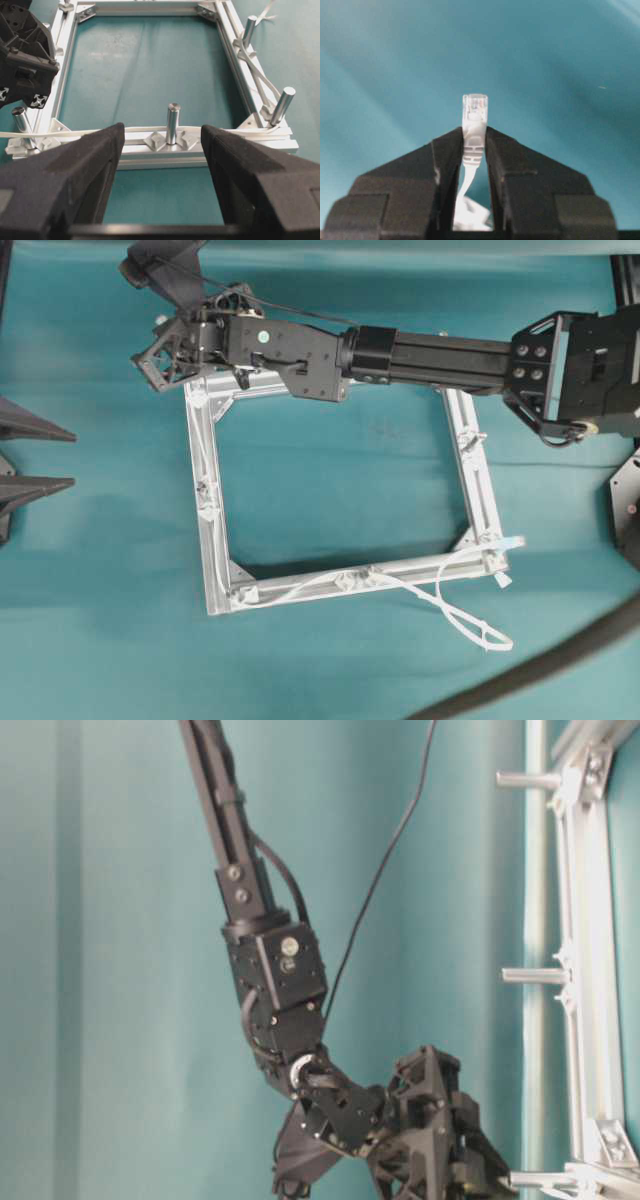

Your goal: Move the cable alternately left and right between 8 pins so it hooks onto each one.

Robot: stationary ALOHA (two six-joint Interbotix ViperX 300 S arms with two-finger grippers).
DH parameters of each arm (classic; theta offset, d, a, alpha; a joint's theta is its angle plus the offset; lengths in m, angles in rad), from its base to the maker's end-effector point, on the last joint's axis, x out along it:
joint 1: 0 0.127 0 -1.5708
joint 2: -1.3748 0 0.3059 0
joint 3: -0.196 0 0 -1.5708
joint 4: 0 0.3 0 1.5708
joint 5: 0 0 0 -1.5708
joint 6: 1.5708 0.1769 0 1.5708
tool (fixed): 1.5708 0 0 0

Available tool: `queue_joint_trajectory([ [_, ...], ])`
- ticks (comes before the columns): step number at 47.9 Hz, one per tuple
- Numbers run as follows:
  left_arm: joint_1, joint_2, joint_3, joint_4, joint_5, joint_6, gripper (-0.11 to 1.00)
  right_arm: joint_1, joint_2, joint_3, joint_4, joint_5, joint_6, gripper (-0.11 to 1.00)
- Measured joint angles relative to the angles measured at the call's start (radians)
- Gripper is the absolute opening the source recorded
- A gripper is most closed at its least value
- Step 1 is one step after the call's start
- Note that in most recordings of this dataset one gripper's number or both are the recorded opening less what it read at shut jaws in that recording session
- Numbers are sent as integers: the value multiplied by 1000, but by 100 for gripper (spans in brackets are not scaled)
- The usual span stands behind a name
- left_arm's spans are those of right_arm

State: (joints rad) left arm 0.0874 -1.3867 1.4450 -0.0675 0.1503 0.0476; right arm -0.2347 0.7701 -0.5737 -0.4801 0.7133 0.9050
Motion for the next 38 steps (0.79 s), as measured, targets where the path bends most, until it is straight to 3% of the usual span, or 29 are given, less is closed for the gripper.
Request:
queue_joint_trajectory([
  [10,0,0,-2,0,0,0,65,3,0,0,-34,43,29,16],
  [21,0,0,-8,0,0,0,65,40,-14,35,-193,69,184,16],
  [29,0,0,-8,0,0,0,65,64,-57,107,-265,44,296,16],
  [38,0,0,-8,0,6,0,65,84,-98,186,-348,23,356,16],
])
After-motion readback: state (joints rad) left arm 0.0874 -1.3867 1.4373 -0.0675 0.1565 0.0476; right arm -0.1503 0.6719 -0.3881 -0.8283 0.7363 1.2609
